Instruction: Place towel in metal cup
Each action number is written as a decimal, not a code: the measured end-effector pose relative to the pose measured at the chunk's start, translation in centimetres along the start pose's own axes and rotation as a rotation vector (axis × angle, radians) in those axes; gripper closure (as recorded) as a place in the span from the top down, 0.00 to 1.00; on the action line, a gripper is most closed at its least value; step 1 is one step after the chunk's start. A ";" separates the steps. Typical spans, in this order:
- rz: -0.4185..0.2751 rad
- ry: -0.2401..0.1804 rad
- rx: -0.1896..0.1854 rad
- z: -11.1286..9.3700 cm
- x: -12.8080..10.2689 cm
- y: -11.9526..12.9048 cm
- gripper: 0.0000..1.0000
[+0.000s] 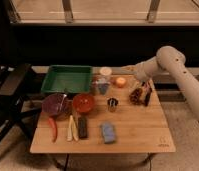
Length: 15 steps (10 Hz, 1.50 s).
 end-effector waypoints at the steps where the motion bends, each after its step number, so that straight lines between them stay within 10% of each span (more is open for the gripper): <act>1: -0.008 -0.013 0.013 0.4 -0.1 -0.5 0.80; 15: -0.096 -0.079 0.047 5.0 -1.1 -2.7 0.80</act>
